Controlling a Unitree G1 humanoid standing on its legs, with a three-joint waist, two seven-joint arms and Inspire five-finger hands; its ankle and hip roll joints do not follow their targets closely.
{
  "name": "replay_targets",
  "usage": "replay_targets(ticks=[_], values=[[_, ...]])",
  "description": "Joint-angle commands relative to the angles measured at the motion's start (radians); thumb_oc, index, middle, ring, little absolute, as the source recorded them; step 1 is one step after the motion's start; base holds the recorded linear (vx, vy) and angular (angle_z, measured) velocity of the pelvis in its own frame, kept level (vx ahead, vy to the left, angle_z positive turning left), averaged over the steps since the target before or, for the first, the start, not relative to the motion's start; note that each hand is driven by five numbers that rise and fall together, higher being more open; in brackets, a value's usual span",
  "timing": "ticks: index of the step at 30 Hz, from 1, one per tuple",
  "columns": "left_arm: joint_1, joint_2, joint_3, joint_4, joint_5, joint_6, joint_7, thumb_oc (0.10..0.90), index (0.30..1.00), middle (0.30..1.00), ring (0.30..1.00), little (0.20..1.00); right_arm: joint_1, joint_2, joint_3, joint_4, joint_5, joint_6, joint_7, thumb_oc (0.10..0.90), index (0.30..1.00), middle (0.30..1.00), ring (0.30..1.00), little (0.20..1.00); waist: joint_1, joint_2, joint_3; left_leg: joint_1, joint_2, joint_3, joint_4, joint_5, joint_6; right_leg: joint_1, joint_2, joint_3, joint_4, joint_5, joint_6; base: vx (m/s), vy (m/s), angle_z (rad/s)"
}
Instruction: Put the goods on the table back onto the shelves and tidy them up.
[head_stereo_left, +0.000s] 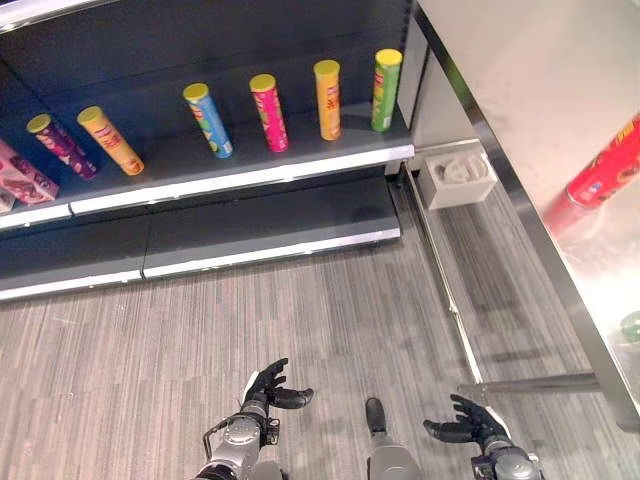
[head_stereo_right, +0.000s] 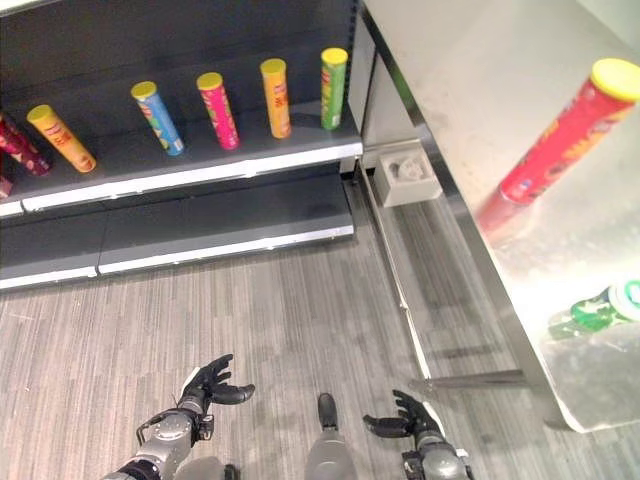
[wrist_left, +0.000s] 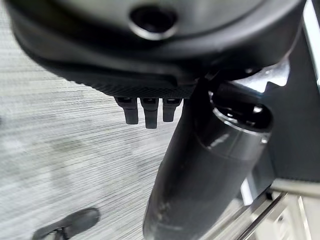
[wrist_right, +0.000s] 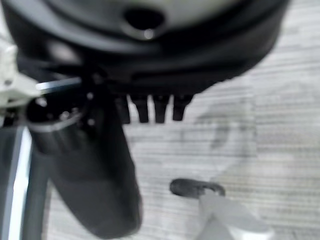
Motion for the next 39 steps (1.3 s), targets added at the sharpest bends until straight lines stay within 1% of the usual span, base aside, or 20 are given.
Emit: replay_targets(ticks=[1,4,9,11,14,16,17,19,20,21,25,28,29,30,31,34,35,36,37,39], values=[[0.025,0.039,-0.019,-0.072,0.013,-0.057,-0.003,0.800,0.900,0.900,0.900,0.900,0.030,-0.007,0.047,0.012,0.007,-0.035,-0.020,0.800,0.900,0.900,0.900,0.900,0.038,0.022,-0.071,-0.015,0.015,-0.061,-0.140,-0.094,0.071,0.008,0.086,0.074,0.051,-0.166,0.115,0.22,0.024,-0.56],[0.030,0.042,-0.022,-0.059,0.025,-0.057,-0.005,0.800,0.900,0.900,0.900,0.900,0.031,0.015,0.040,0.016,0.021,-0.036,-0.023,0.800,0.900,0.900,0.900,0.900,0.022,0.036,-0.092,0.066,0.033,0.001,-0.254,-0.078,0.076,0.009,0.128,0.122,0.055,-0.157,0.112,0.14,0.079,-1.01],[0.018,0.059,-0.026,-0.069,0.027,-0.055,0.002,0.800,0.900,0.900,0.900,0.900,0.024,0.041,0.048,0.007,0.033,-0.041,-0.032,0.800,0.900,0.900,0.900,0.900,0.024,0.021,-0.095,0.067,0.051,0.052,-0.254,-0.078,0.082,-0.021,0.142,0.137,0.090,-0.158,0.117,0.06,0.055,-0.64],[0.001,0.072,-0.025,-0.072,0.025,-0.052,0.007,0.800,0.900,0.900,0.900,0.900,0.007,0.049,0.064,-0.009,0.028,-0.040,-0.035,0.800,0.900,0.900,0.900,0.900,0.029,0.011,-0.077,0.072,0.059,0.081,-0.254,-0.089,0.095,-0.073,0.168,0.133,0.191,-0.168,0.128,-0.01,0.053,-0.62],[-0.003,0.075,-0.025,-0.063,0.029,-0.051,0.011,0.800,0.900,0.900,0.900,0.900,0.002,0.053,0.070,-0.025,0.026,-0.040,-0.035,0.800,0.900,0.900,0.900,0.900,0.035,0.008,-0.070,0.077,0.065,0.100,-0.254,-0.094,0.097,-0.102,0.172,0.116,0.231,-0.172,0.137,0.00,0.029,-0.55],[-0.011,0.077,-0.027,-0.067,0.026,-0.048,0.008,0.800,0.900,0.900,0.900,0.900,-0.007,0.057,0.071,-0.040,0.021,-0.042,-0.040,0.800,0.900,0.900,0.900,0.900,0.045,0.003,-0.069,0.072,0.068,0.132,-0.254,-0.102,0.098,-0.126,0.123,0.019,0.231,-0.158,0.158,0.00,-0.014,-0.28],[-0.011,0.077,-0.027,-0.067,0.026,-0.048,0.008,0.800,0.900,0.900,0.900,0.900,-0.007,0.057,0.071,-0.040,0.021,-0.042,-0.040,0.800,0.900,0.900,0.900,0.900,0.044,0.003,-0.068,0.072,0.067,0.131,-0.254,-0.102,0.098,-0.125,0.122,0.018,0.231,-0.159,0.159,0.01,-0.049,-0.46],[-0.012,0.080,-0.028,-0.071,0.030,-0.048,0.009,0.800,0.900,0.900,0.900,0.900,-0.007,0.057,0.068,-0.051,0.019,-0.041,-0.040,0.800,0.900,0.900,0.900,0.900,0.044,0.003,-0.073,0.070,0.074,0.149,-0.254,-0.103,0.096,-0.124,0.075,-0.032,0.207,-0.135,0.177,0.02,-0.130,-0.51],[-0.014,0.090,-0.023,-0.081,0.033,-0.047,0.016,0.800,0.900,0.900,0.900,0.900,-0.014,0.058,0.058,-0.088,0.017,-0.041,-0.047,0.800,0.900,0.900,0.900,0.900,0.057,0.001,-0.082,0.071,0.101,0.185,-0.254,-0.112,0.087,-0.140,-0.032,-0.083,0.151,-0.073,0.185,0.05,-0.232,-0.38],[-0.016,0.092,-0.025,-0.084,0.032,-0.046,0.017,0.800,0.900,0.900,0.900,0.900,-0.017,0.058,0.054,-0.084,0.019,-0.041,-0.050,0.800,0.900,0.900,0.900,0.900,0.063,0.001,-0.085,0.077,0.107,0.194,-0.254,-0.118,0.084,-0.142,-0.067,-0.103,0.132,-0.049,0.188,0.07,-0.255,-0.36],[-0.009,0.105,-0.028,-0.107,0.028,-0.044,0.009,0.800,0.900,0.900,0.900,0.900,-0.008,0.052,0.050,-0.119,0.021,-0.039,-0.043,0.800,0.900,0.900,0.900,0.900,0.070,-0.010,-0.095,0.100,0.122,0.232,-0.254,-0.126,0.077,-0.147,-0.134,-0.142,0.117,0.004,0.198,0.07,-0.177,-0.26],[0.001,0.111,-0.033,-0.112,0.036,-0.041,0.003,0.800,0.900,0.900,0.900,0.900,0.012,0.045,0.042,-0.144,0.026,-0.039,-0.034,0.800,0.900,0.900,0.900,0.900,0.078,-0.028,-0.106,0.116,0.110,0.244,-0.254,-0.139,0.075,-0.118,-0.135,-0.150,0.108,0.002,0.212,0.09,-0.173,-0.47],[0.016,0.115,-0.029,-0.122,0.045,-0.035,-0.005,0.800,0.900,0.900,0.900,0.900,0.036,0.039,0.043,-0.178,0.014,-0.035,-0.025,0.800,0.900,0.900,0.900,0.900,0.082,-0.046,-0.113,0.131,0.103,0.250,-0.254,-0.144,0.064,-0.109,-0.126,-0.166,0.100,-0.004,0.225,0.05,-0.186,-0.38],[0.017,0.115,-0.029,-0.122,0.045,-0.035,-0.006,0.800,0.900,0.900,0.900,0.900,0.036,0.038,0.043,-0.179,0.014,-0.035,-0.025,0.800,0.900,0.900,0.900,0.900,0.082,-0.045,-0.112,0.133,0.104,0.251,-0.254,-0.144,0.064,-0.107,-0.126,-0.166,0.099,-0.004,0.225,0.09,-0.425,-0.19],[0.020,0.114,-0.027,-0.117,0.051,-0.034,-0.006,0.800,0.900,0.900,0.900,0.900,0.041,0.025,0.043,-0.209,0.011,-0.037,-0.020,0.800,0.900,0.900,0.900,0.900,0.080,-0.046,-0.110,0.146,0.121,0.257,-0.254,-0.125,0.044,-0.068,-0.094,-0.180,0.058,-0.029,0.225,0.08,-0.307,0.09],[0.029,0.110,-0.021,-0.119,0.036,-0.040,-0.008,0.800,0.900,0.900,0.900,0.900,0.049,0.009,0.039,-0.213,0.011,-0.041,-0.013,0.800,0.900,0.900,0.900,0.900,0.079,-0.040,-0.114,0.152,0.139,0.257,-0.239,-0.101,0.031,-0.047,-0.072,-0.187,0.052,-0.055,0.204,0.07,-0.288,0.16],[0.030,0.102,-0.025,-0.125,0.022,-0.042,-0.017,0.800,0.900,0.900,0.900,0.900,0.050,-0.009,0.033,-0.199,0.013,-0.044,-0.012,0.800,0.900,0.900,0.900,0.900,0.074,-0.026,-0.114,0.122,0.155,0.224,-0.170,-0.071,0.017,-0.019,-0.040,-0.190,0.045,-0.092,0.173,0.02,-0.186,0.00],[0.030,0.102,-0.025,-0.125,0.022,-0.042,-0.017,0.800,0.900,0.900,0.900,0.900,0.050,-0.009,0.033,-0.198,0.013,-0.044,-0.012,0.800,0.900,0.900,0.900,0.900,0.072,-0.025,-0.114,0.121,0.157,0.222,-0.168,-0.072,0.017,-0.018,-0.039,-0.192,0.044,-0.092,0.172,0.03,-0.384,0.07],[0.038,0.093,-0.037,-0.121,0.032,-0.042,-0.030,0.800,0.900,0.900,0.900,0.900,0.058,-0.021,0.029,-0.175,0.013,-0.044,-0.007,0.800,0.900,0.900,0.900,0.900,0.060,-0.021,-0.104,0.061,0.170,0.183,-0.045,-0.051,0.002,0.031,-0.012,-0.184,0.020,-0.128,0.143,0.00,-0.285,0.13],[0.035,0.092,-0.043,-0.126,0.033,-0.041,-0.035,0.800,0.900,0.900,0.900,0.900,0.072,-0.027,0.024,-0.157,0.013,-0.041,-0.003,0.800,0.900,0.900,0.900,0.900,0.052,-0.030,-0.084,-0.017,0.167,0.125,0.107,-0.016,-0.015,0.068,-0.002,-0.176,0.015,-0.161,0.114,-0.01,-0.262,0.27]])
